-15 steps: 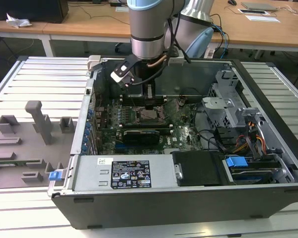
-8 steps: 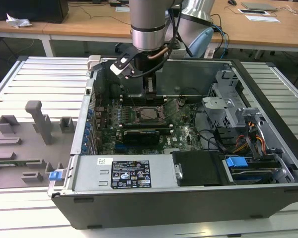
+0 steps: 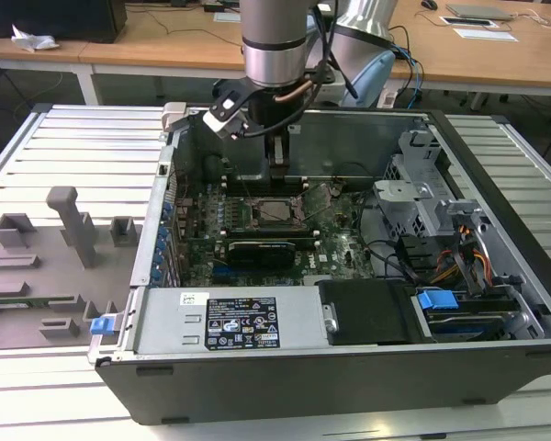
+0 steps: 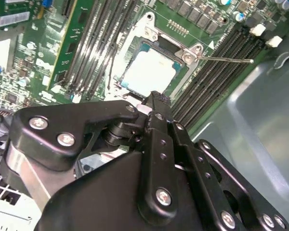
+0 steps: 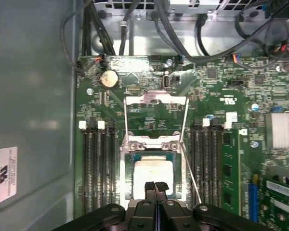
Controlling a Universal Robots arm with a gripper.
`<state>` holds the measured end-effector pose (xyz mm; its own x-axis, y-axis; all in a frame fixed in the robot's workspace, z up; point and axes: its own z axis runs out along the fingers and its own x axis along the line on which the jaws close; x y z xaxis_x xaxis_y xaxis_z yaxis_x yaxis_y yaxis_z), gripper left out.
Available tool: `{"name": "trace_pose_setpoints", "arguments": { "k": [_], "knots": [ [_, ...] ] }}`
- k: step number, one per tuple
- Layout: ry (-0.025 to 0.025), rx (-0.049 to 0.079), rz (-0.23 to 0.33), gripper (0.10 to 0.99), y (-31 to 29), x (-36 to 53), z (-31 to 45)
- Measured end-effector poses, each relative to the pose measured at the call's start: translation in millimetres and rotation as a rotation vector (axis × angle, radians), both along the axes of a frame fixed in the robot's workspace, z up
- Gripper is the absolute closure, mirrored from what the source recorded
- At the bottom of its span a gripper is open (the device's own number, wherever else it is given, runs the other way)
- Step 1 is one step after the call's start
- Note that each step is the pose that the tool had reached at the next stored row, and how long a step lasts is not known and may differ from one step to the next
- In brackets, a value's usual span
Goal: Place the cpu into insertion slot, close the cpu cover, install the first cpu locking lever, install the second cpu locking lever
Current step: 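Place the cpu into insertion slot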
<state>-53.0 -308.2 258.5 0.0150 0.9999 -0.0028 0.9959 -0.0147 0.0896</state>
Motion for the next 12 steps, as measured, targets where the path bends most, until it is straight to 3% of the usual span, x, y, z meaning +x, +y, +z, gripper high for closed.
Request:
{"name": "trace_pose_setpoints", "arguments": {
  "k": [2, 3, 6, 11, 12],
  "knots": [
    [0.0001, 0.017, 0.0, 0.98, -2.0, 0.0, -0.4],
    [-0.0001, 0.019, 0.0, 0.98, -5.5, 0.0, -0.5],
    [0.0, 0.021, -0.001, 0.98, -11.8, 0.0, -0.7],
    [0.0012, 0.021, -0.002, 0.98, -12.9, 0.0, -0.9],
    [0.0168, 0.024, -0.002, 0.98, -13.1, 0.3, -1.1]
  ]
}}
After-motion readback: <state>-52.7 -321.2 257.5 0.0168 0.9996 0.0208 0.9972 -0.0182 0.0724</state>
